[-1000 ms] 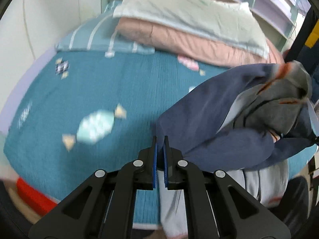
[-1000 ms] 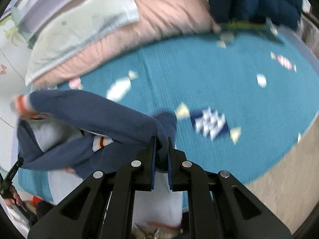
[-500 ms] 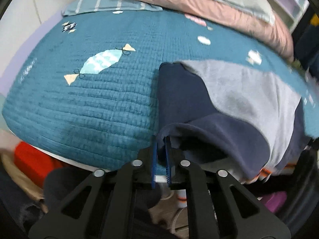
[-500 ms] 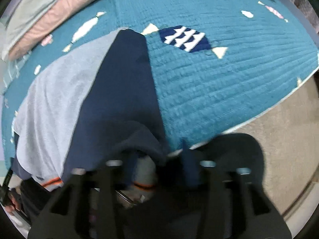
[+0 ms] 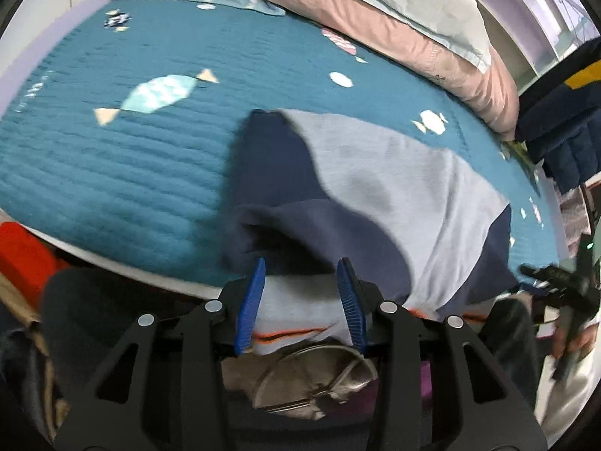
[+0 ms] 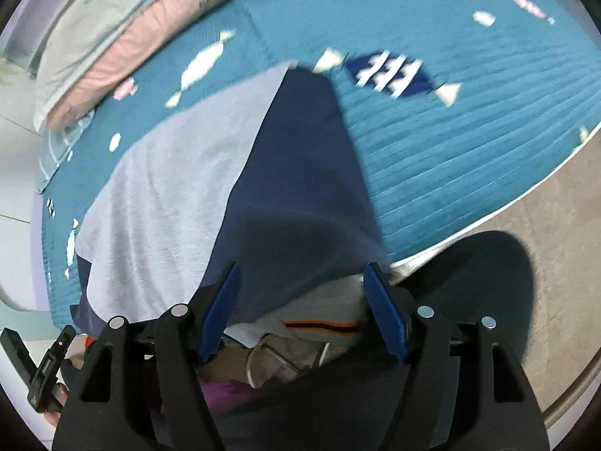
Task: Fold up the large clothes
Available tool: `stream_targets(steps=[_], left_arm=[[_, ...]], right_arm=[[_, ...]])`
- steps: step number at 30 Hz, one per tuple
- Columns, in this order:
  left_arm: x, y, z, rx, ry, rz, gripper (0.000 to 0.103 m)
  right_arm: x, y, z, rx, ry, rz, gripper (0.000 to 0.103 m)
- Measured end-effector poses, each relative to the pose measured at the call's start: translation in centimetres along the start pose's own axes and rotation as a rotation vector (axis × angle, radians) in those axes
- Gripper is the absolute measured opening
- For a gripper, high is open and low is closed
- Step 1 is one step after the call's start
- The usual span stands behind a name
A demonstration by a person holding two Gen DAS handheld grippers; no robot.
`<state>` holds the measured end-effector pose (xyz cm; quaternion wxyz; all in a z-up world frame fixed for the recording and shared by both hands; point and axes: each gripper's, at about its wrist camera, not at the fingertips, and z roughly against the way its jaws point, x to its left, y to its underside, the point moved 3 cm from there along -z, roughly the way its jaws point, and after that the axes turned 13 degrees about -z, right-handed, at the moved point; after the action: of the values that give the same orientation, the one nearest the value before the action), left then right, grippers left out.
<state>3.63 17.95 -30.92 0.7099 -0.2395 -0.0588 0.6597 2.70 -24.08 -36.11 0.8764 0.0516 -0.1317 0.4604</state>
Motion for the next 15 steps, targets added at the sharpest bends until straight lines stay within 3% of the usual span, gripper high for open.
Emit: stream_targets(steps=[4,5,6,7,9,11,15], left_arm=[[-2.5,-1.6,-2.8,0.023,0.018,0.014,0.039],[-2.9,-1.8,-3.3,0.026,0.009,0.018,0.034],[-3.2,-2.1,-4.4,0.05,-0.019,0.03,0.009],[-3.3,-2.2,-5.2,0.086,-0.045,0.031,0.002],[-3.4,-2.0,-5.8,0.114,-0.072,0.027,0.002],[-3.9,-1.2,-5.4,0.126,-0.073,-0.009,0.002],[-3.1,1.3,-5.1,0.174,-0.069,0.01,0.001]], right_arm=[[1.3,-0.5,-2.4,-0.01,0.035,-0.032,0.065],[1.4,-0.8,-2.6,-0.029,0.047,-0.047,0.065],[1.4,-0.9,-2.7,-0.043,0.055,-0.055,0.063],[1.4,-1.1,-2.8,-0.056,0.074,-0.054,0.057],[1.1,-1.1,-2.8,-0.08,0.168,-0.03,0.019],[0.2,-0.8,-2.5,-0.059,0.146,-0.044,0.01],[-1.9,0.2,-2.1,-0.008,0.117,-0.075,0.007]])
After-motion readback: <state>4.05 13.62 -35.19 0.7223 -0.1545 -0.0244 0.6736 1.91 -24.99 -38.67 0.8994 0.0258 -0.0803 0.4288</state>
